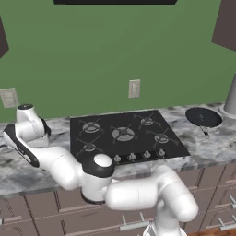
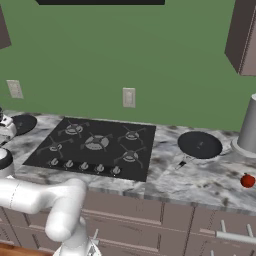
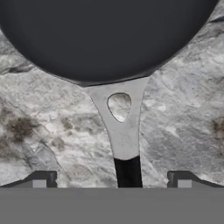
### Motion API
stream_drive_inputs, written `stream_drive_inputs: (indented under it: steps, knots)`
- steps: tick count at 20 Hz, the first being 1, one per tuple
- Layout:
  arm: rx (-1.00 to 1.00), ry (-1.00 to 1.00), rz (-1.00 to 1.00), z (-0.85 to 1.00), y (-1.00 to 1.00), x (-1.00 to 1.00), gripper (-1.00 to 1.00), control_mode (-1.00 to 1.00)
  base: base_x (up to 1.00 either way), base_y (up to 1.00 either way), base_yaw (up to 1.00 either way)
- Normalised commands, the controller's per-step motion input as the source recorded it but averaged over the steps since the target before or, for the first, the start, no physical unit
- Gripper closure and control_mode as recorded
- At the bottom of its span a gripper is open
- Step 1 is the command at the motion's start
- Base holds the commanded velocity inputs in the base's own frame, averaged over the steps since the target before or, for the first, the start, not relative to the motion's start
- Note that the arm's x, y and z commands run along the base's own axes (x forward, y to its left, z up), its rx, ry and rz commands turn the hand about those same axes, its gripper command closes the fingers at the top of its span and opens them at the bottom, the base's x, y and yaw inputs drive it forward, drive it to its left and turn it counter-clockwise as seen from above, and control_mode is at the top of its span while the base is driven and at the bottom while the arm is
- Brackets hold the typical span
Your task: Place both pans onto different burners. Then place the bell pepper and the steak on different pans.
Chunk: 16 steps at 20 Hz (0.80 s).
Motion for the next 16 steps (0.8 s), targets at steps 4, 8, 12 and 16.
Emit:
stream_drive_inputs:
  steps: [4, 8, 12, 16]
  knots:
    - [-0.02, 0.06, -0.01, -0.3, 0.05, 0.02, -1.0, -1.0, 0.0, 0.0, 0.0]
    - [-0.01, 0.04, -0.01, -0.28, 0.0, 0.0, -1.0, -1.0, 0.0, 0.0, 0.0]
    - [-0.01, 0.04, -0.01, -0.28, 0.01, 0.01, -1.0, -1.0, 0.0, 0.0, 0.0]
    - [-0.04, 0.05, -0.01, -0.27, 0.12, 0.09, -1.0, -1.0, 0.0, 0.0, 0.0]
